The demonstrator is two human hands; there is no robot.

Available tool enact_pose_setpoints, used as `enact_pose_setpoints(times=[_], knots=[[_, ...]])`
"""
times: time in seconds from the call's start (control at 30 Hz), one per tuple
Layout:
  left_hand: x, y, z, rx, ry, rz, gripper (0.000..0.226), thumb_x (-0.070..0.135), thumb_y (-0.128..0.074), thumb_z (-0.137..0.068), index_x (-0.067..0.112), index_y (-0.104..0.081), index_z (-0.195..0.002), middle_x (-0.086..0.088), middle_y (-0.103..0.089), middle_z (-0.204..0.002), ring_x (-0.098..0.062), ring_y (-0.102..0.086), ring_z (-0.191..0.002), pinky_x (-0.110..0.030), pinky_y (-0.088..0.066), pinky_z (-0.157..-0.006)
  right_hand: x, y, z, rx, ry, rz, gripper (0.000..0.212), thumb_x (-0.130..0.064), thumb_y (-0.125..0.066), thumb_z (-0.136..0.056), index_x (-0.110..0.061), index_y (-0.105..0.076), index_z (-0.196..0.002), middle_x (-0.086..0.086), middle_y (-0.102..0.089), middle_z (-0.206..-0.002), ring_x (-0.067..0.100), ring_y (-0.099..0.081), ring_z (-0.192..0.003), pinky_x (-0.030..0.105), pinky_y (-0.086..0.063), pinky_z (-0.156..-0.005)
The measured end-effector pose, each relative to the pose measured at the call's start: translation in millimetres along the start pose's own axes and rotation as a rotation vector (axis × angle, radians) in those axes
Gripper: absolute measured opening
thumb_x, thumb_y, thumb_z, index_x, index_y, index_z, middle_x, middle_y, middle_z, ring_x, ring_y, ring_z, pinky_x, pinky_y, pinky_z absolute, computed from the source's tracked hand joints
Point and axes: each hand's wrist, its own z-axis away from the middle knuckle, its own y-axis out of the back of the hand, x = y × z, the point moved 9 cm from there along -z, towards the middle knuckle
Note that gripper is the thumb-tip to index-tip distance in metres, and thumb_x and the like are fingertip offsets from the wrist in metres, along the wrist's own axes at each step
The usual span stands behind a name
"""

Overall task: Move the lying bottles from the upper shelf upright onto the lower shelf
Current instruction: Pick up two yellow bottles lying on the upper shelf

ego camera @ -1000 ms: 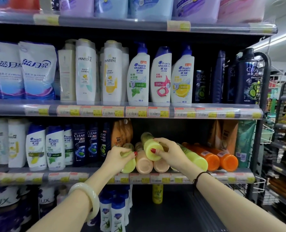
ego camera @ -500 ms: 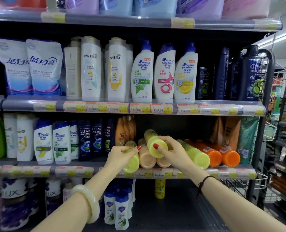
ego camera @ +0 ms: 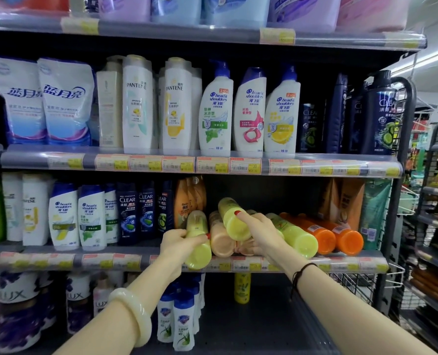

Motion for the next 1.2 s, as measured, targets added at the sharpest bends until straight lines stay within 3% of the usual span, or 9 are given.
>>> enact_pose_setpoints(times=[0.07,0.17,0.33,0.43,0.6,0.67,0.8,0.93,1.2], knots=[[-3,-1,6,-0.007,-0.006,0.022,0.054,0.012,-0.077,-0.073,-0.005,-0.056,-0.120,0.003,-0.054,-0.074,-0.027,-0.058,-0.090,-0.043,-0.051,-0.090,2,-6,6,-0.038,-0.046,-0.114,0.046,-0.038,-0.060,-0.085,-0.017,-0.042,-0.121,0.018,-0.057,-0.110,0.035,-0.071,-0.071,0.035,-0.061,-0.059],[-4,-1,12,-0.005,-0.006,0.070,0.056,0.008,-0.076,-0.074,-0.006,-0.054,-0.123,0.005,-0.053,-0.074,-0.026,-0.057,-0.089,-0.043,-0.051,-0.088,6,-9,11,-0.038,-0.038,-0.217,0.043,-0.031,-0.061,-0.086,-0.014,-0.043,-0.122,0.023,-0.059,-0.114,0.034,-0.072,-0.068,0.036,-0.061,-0.063],[-6,0,14,-0.010,0.003,0.105,0.055,0.008,-0.074,-0.076,-0.004,-0.053,-0.125,0.004,-0.053,-0.075,-0.027,-0.057,-0.090,-0.049,-0.052,-0.091,18,-12,18,-0.057,0.016,-0.362,0.043,-0.024,-0.057,-0.090,-0.013,-0.041,-0.128,0.027,-0.062,-0.112,0.032,-0.071,-0.073,0.038,-0.060,-0.071],[-10,-1,15,-0.016,0.023,0.133,0.056,0.006,-0.073,-0.076,0.000,-0.052,-0.128,0.004,-0.053,-0.077,-0.027,-0.057,-0.091,-0.050,-0.053,-0.089,23,-14,18,-0.084,0.032,-0.403,0.048,-0.023,-0.057,-0.090,-0.017,-0.038,-0.133,0.024,-0.060,-0.119,0.037,-0.071,-0.088,0.038,-0.058,-0.072],[-23,-3,10,-0.032,0.084,0.168,0.066,0.006,-0.074,-0.074,0.009,-0.045,-0.134,-0.012,-0.059,-0.108,-0.034,-0.061,-0.101,-0.048,-0.055,-0.083,27,-16,22,-0.157,0.038,-0.452,0.044,-0.015,-0.056,-0.089,-0.015,-0.040,-0.130,0.020,-0.064,-0.108,0.043,-0.066,-0.103,0.041,-0.056,-0.086],[-31,-6,7,-0.060,0.135,0.175,0.063,0.006,-0.073,-0.074,0.008,-0.044,-0.131,-0.014,-0.059,-0.107,-0.034,-0.061,-0.098,-0.046,-0.055,-0.078,30,-17,24,-0.181,0.040,-0.476,0.043,-0.011,-0.057,-0.088,-0.016,-0.042,-0.128,0.020,-0.065,-0.109,0.043,-0.065,-0.104,0.044,-0.054,-0.091],[-44,-13,4,-0.128,0.236,0.175,0.065,0.006,-0.075,-0.070,0.007,-0.041,-0.125,-0.022,-0.057,-0.116,-0.038,-0.061,-0.100,-0.050,-0.056,-0.077,36,-17,24,-0.200,0.035,-0.546,0.053,-0.005,-0.061,-0.083,-0.015,-0.040,-0.131,0.024,-0.059,-0.122,0.042,-0.063,-0.107,0.043,-0.057,-0.085],[-54,-15,4,-0.167,0.334,0.202,0.061,0.004,-0.070,-0.072,0.011,-0.040,-0.125,-0.023,-0.053,-0.119,-0.038,-0.059,-0.094,-0.044,-0.052,-0.061,39,-17,24,-0.220,0.021,-0.531,0.052,-0.001,-0.064,-0.079,-0.015,-0.041,-0.122,0.024,-0.054,-0.125,0.041,-0.061,-0.110,0.040,-0.058,-0.078],[-65,-16,1,-0.195,0.340,0.315,0.061,0.018,-0.071,-0.077,0.016,-0.038,-0.128,-0.019,-0.058,-0.118,-0.033,-0.061,-0.093,-0.041,-0.050,-0.064,50,-20,19,-0.238,-0.024,-0.467,0.067,0.004,-0.065,-0.073,-0.022,-0.039,-0.129,0.020,-0.049,-0.127,0.042,-0.054,-0.113,0.047,-0.058,-0.079]])
